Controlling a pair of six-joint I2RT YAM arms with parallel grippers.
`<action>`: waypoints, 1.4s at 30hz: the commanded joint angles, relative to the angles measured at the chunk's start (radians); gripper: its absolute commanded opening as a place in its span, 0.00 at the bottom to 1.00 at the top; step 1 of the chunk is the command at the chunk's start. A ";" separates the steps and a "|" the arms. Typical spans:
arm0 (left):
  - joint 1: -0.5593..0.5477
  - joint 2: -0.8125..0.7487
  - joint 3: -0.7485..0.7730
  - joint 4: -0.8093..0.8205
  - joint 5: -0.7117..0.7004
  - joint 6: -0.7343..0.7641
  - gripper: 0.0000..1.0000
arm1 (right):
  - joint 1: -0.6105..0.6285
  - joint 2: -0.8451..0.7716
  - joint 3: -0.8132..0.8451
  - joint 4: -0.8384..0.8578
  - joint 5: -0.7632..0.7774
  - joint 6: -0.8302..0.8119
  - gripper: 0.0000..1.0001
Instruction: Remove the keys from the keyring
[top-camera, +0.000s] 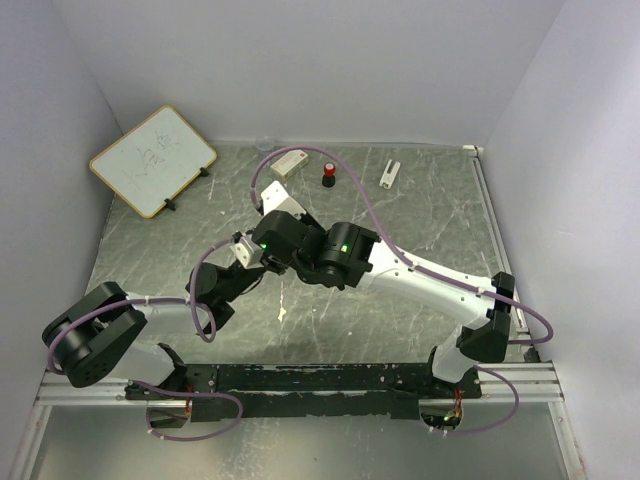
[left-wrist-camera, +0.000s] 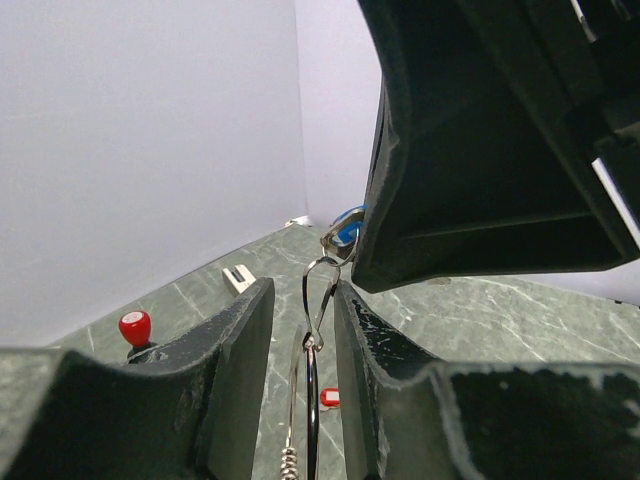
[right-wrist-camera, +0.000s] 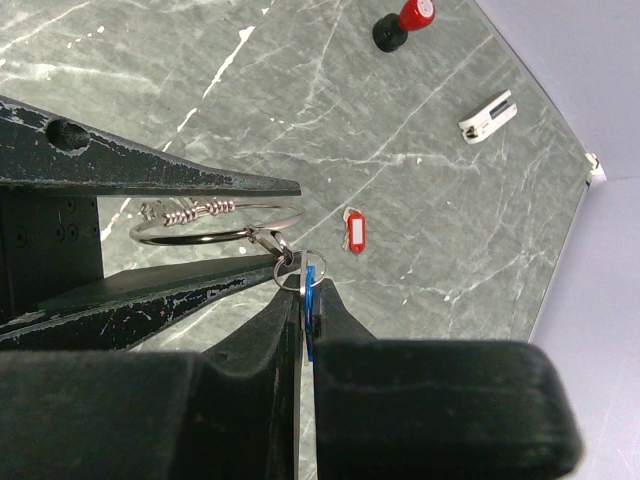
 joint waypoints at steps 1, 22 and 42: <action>-0.004 0.003 -0.006 0.029 -0.001 -0.006 0.41 | 0.003 -0.009 0.007 -0.001 0.026 0.010 0.00; -0.026 0.009 -0.020 0.024 -0.013 -0.005 0.38 | 0.003 -0.010 0.019 0.001 0.033 0.012 0.00; -0.032 -0.009 -0.039 0.034 -0.050 0.008 0.29 | 0.003 0.003 0.018 -0.001 0.034 0.011 0.00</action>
